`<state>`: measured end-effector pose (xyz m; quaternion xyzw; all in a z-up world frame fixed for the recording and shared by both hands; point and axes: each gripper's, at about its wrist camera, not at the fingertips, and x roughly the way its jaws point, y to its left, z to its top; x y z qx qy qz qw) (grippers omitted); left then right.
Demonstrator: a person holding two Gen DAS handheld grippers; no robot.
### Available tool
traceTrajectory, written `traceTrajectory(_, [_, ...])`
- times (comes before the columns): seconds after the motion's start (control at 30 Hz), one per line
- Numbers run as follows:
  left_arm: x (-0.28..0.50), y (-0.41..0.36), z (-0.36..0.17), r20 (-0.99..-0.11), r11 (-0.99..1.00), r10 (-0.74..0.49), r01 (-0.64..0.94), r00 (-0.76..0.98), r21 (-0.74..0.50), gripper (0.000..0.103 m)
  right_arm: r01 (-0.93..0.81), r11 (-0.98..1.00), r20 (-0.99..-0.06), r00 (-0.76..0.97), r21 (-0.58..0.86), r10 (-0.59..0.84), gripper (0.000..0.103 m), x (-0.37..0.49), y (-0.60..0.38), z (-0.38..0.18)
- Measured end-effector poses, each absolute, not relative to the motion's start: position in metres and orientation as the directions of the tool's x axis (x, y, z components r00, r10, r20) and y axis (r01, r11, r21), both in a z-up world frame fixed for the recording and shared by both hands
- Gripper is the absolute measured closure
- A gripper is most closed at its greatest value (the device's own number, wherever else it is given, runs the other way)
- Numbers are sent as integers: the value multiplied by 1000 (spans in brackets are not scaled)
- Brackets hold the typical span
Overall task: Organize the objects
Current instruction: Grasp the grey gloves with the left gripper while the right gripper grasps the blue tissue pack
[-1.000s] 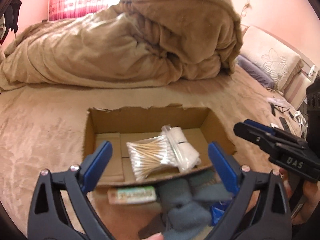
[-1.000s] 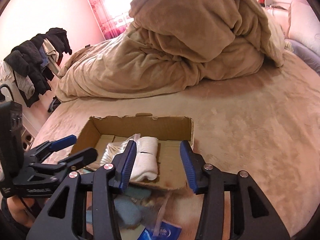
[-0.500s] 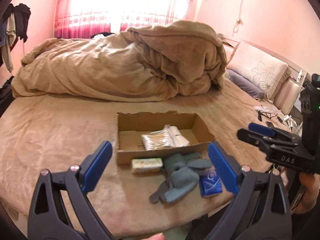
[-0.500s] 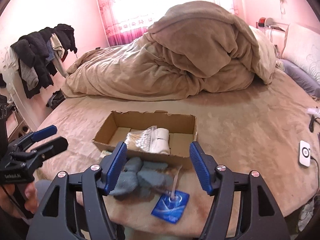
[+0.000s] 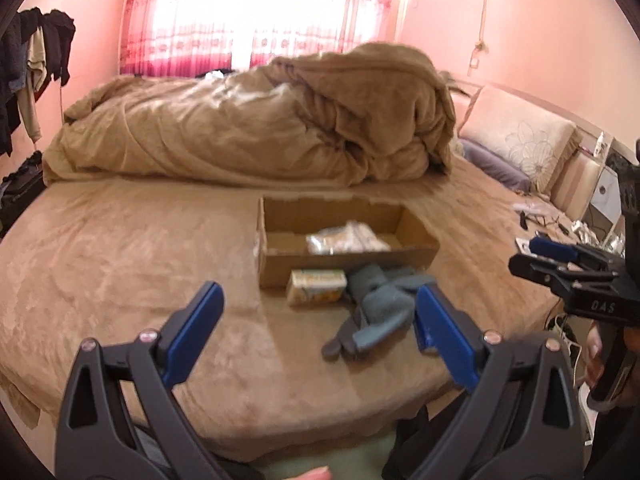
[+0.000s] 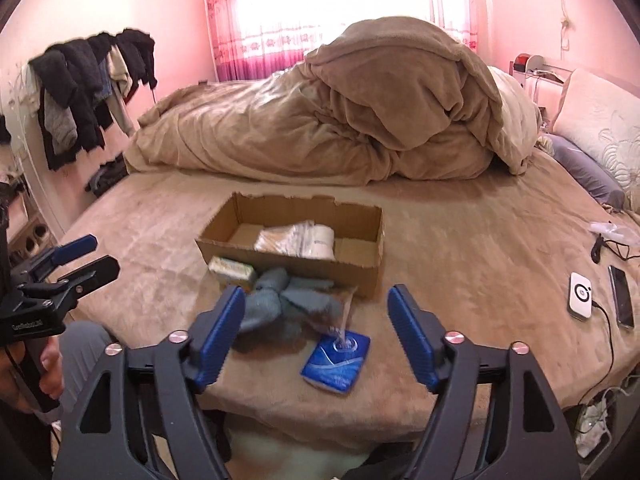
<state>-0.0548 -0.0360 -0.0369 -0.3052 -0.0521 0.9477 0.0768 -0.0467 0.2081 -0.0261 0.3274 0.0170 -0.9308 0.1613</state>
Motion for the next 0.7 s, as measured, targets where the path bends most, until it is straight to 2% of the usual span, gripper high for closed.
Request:
traceTrajectory(0.17, [-62,-27,-65,-624,-979,189,-93,-758,-183,5,287,-956,-673,-695,62,-253,25,-57,211,-57])
traceTrajectory(0.37, [-79,-1,-92,-680,-981,194,-125,-707,-149,5,266,-961,-731,-640,77,-236,25,-73,214,-99])
traceTrajectory(0.57, [-97,16,-106,-691,-967,255,-167,-677,-193,5,258,-959,-767,-589,120,-254,25,-89,217,-130])
traceTrajectory(0.7, [-110,34,-107,-683,-966,255,-200,-685,-161,5,268,-952,-780,-559,150,-281,25,-97,216,-146])
